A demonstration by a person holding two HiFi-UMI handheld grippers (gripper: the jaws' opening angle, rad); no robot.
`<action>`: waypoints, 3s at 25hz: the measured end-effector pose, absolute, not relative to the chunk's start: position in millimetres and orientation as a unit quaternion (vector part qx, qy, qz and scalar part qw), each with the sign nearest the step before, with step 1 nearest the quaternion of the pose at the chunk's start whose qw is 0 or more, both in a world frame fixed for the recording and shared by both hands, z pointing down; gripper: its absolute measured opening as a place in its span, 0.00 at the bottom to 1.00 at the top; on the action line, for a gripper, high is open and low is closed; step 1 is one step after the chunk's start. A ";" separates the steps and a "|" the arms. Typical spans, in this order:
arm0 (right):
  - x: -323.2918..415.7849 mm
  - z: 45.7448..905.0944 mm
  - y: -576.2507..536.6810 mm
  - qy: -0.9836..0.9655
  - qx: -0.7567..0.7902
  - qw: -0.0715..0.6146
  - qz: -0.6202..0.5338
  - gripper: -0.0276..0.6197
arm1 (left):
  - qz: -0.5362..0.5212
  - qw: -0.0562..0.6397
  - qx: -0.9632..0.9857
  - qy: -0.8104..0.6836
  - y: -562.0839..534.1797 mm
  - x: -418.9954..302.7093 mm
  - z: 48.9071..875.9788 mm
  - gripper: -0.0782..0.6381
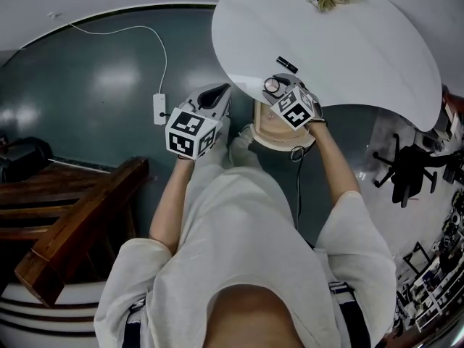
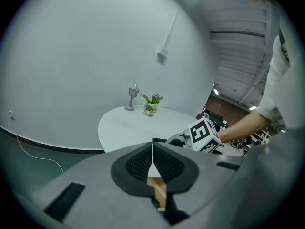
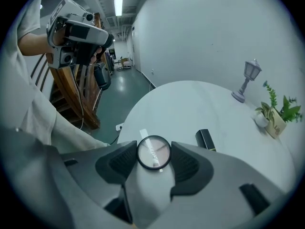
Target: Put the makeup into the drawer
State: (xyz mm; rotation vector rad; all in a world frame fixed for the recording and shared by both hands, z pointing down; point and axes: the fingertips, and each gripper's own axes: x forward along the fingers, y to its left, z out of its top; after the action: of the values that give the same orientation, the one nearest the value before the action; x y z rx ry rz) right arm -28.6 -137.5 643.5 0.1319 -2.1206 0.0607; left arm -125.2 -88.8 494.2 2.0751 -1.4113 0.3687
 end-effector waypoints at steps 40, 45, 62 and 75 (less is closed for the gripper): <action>109.8 656.6 -49.2 -0.842 0.129 0.522 0.048 0.38 | 0.186 0.294 0.853 -0.389 -83.0 -15.6 519.0 0.13; 110.5 697.8 -36.0 -0.797 0.018 0.600 -0.065 0.38 | 0.189 0.303 0.849 -0.390 -77.8 -21.2 530.2 0.13; 104.9 801.0 -33.5 -0.716 -0.111 0.676 -0.133 0.38 | 0.185 0.337 0.829 -0.405 -71.2 -51.0 557.5 0.13; 110.7 863.2 -44.9 -0.684 -0.122 0.710 -0.111 0.38 | 0.194 0.354 0.821 -0.404 -67.8 -62.5 576.6 0.13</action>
State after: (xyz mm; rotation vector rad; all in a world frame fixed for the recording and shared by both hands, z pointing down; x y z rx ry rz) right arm 110.7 -44.9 863.2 -0.2699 -1.5181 -0.2460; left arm -62.5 -67.8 576.6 2.1218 -1.0437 0.5019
